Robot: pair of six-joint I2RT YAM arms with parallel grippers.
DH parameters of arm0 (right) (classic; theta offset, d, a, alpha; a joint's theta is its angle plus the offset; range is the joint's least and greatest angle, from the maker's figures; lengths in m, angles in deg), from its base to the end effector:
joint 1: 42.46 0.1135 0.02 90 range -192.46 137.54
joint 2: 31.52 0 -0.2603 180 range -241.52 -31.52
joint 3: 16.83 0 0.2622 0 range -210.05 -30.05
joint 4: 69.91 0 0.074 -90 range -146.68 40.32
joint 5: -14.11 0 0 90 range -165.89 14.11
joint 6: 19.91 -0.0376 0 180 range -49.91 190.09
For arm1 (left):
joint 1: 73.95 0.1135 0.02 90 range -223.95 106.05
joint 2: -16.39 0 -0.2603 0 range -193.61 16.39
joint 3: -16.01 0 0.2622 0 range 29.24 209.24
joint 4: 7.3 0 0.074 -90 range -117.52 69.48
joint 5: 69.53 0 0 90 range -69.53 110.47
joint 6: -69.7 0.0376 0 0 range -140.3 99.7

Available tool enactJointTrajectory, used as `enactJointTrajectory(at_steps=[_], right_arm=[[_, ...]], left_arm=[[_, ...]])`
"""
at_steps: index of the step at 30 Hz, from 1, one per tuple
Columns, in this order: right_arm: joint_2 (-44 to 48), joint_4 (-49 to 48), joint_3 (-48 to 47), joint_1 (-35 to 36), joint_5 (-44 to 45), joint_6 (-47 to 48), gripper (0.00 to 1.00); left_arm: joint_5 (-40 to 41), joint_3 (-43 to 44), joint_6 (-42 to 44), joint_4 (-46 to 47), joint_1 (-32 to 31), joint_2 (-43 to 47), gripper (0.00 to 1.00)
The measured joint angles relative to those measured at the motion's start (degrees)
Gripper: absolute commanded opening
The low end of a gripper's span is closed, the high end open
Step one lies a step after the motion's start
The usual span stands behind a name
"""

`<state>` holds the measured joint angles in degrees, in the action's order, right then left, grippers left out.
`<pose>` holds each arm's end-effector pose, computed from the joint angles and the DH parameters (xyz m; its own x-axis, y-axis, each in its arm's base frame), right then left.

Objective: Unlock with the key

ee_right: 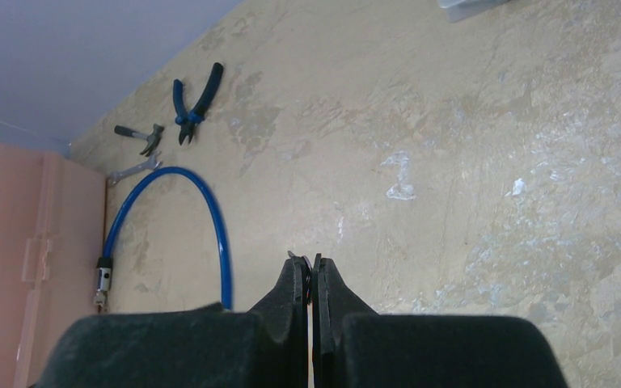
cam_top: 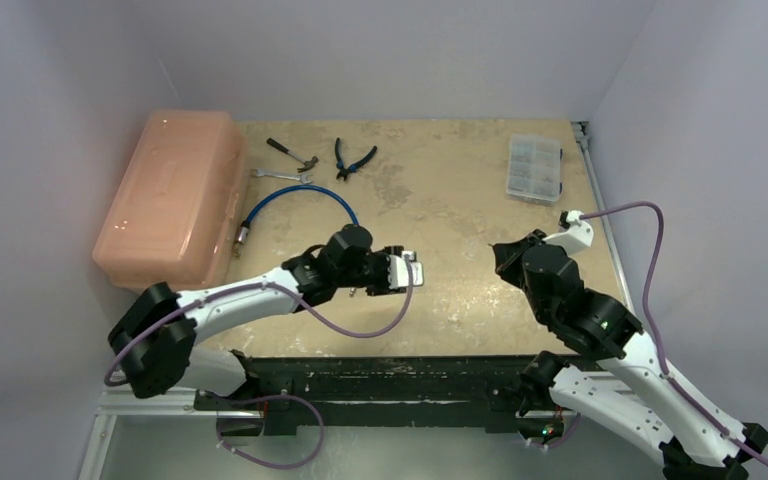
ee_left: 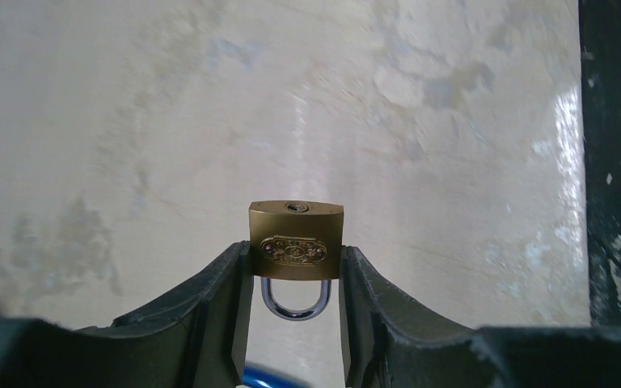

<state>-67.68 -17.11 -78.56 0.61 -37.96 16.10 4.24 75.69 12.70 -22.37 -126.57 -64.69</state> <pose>0.1170 0.0777 0.3328 -0.3092 0.5843 -0.7503 0.1885 0.8110 0.5539 0.1812 -0.2545 0.2095 0.1872 0.6163 -0.7649 0.9508 0.0818 0.2987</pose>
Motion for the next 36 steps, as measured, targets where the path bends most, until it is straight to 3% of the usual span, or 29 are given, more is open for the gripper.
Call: enactJointTrajectory(at_steps=[7, 12, 17, 27, 36], right_arm=[[-1.9, -0.5, 0.0, 0.0, -0.5, -0.1, 0.00], [-2.9, -0.8, 0.0, 0.0, -1.5, -0.3, 0.00], [-3.6, -1.8, 0.0, 0.0, -2.4, -0.3, 0.00], [-3.4, -9.1, 0.0, 0.0, -11.2, 4.0, 0.00], [-1.2, -21.1, 3.6, 0.0, -24.9, 10.0, 0.00]], left_arm=[[-6.1, -14.1, -2.5, 21.7, 2.4, 15.5, 0.00], [-10.7, -16.7, -8.1, 31.3, 4.6, 15.1, 0.00], [-13.8, -18.6, -8.5, 38.6, 5.0, 15.3, 0.00], [-17.9, -19.7, -3.0, 42.0, 5.0, 16.0, 0.00], [-15.0, -20.5, 2.6, 41.5, 5.0, 18.9, 0.00]])
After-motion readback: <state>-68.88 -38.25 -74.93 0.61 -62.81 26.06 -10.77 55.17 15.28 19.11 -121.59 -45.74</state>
